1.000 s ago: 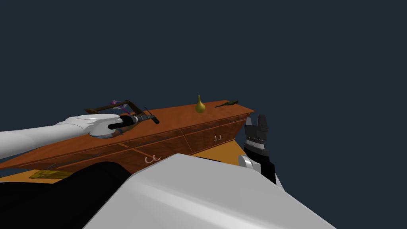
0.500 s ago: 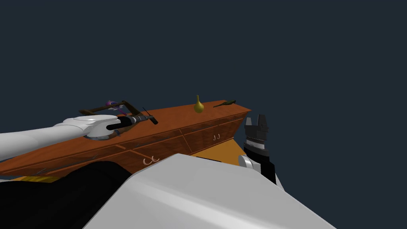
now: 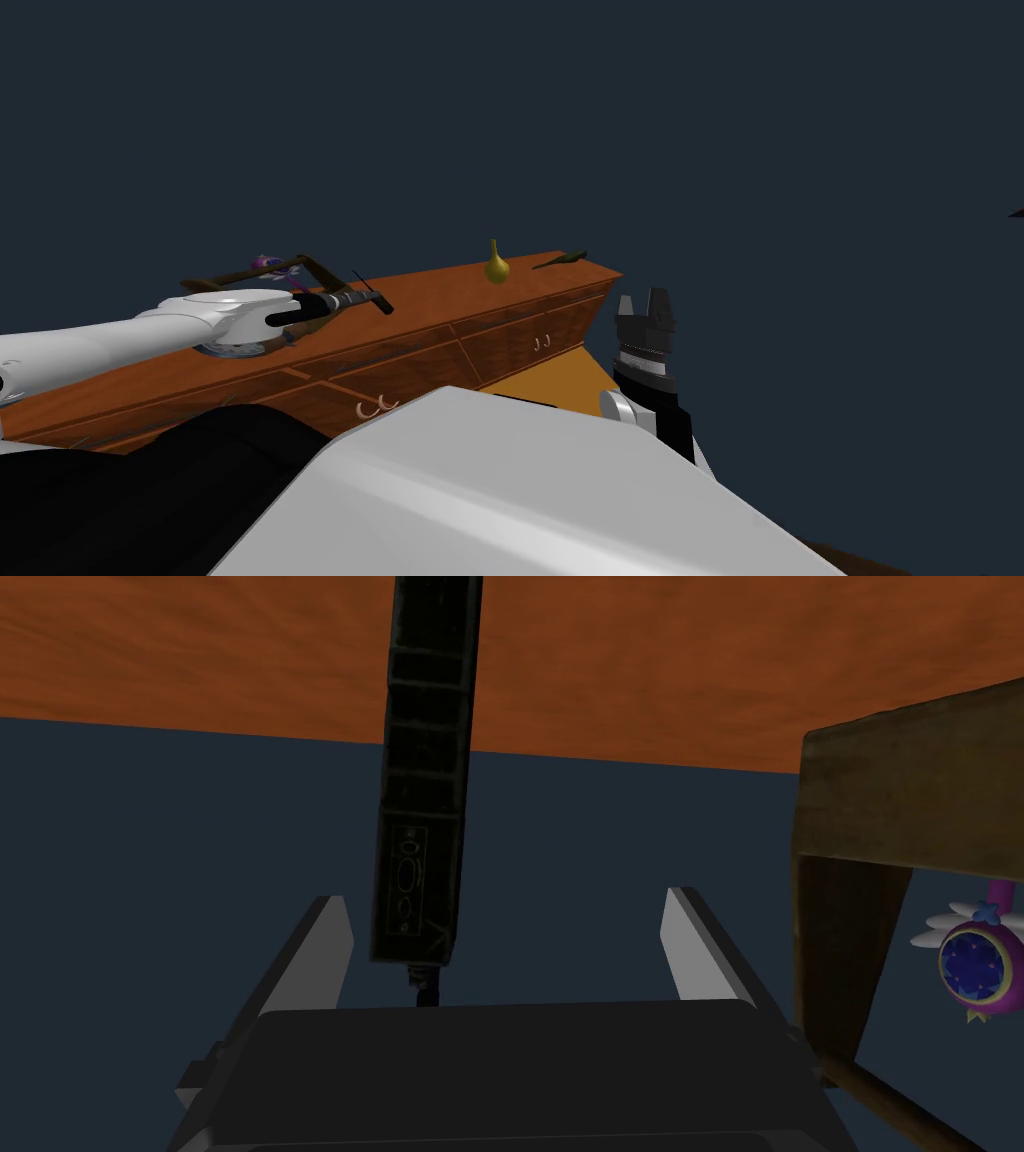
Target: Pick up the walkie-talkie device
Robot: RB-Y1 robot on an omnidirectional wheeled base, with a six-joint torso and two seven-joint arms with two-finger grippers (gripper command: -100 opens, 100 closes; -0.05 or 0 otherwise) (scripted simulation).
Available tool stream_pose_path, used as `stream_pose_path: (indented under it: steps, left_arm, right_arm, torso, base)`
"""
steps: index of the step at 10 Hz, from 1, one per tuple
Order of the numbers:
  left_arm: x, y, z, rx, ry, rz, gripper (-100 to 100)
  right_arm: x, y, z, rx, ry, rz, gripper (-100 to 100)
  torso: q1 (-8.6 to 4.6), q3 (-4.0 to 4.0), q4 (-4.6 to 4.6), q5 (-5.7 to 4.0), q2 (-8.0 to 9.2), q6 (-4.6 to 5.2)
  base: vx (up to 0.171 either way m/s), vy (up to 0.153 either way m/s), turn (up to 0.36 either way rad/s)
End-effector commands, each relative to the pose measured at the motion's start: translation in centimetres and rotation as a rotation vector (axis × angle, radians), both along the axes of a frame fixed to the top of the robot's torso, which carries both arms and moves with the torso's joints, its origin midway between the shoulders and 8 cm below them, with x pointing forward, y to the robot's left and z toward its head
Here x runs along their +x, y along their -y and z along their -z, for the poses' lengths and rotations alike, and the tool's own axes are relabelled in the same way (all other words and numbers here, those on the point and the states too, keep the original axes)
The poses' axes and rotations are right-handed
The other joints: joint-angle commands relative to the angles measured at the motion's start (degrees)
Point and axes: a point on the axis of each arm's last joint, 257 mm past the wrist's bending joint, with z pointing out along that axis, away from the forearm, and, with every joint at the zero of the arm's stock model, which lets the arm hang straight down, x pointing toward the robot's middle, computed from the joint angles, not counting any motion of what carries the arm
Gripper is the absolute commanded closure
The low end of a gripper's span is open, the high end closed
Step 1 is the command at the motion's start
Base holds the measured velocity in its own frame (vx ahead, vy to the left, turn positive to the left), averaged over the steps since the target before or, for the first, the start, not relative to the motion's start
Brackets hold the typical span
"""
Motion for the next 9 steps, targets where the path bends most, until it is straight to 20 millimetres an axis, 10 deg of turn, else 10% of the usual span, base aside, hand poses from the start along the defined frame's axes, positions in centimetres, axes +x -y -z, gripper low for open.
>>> stream_pose_path:
  steps: [1,9]
  left_arm:
    - [-0.2,-0.1,0.8,-0.004,-0.012,-0.002,-100]
    - [-1.7,-3.1,0.5,-0.001,-0.002,-0.065,-100]
  right_arm:
    - [0.0,0.0,0.0,0.000,0.000,0.000,0]
    - [0.0,0.0,0.0,0.000,0.000,0.000,0]
  torso:
    - [0.00,0.00,0.00,0.00,0.00,0.00]
    - [-0.02,0.01,0.01,-0.01,0.02,-0.01]
  base:
    - [-0.039,-0.001,0.019]
    - [-0.039,-0.008,-0.081]
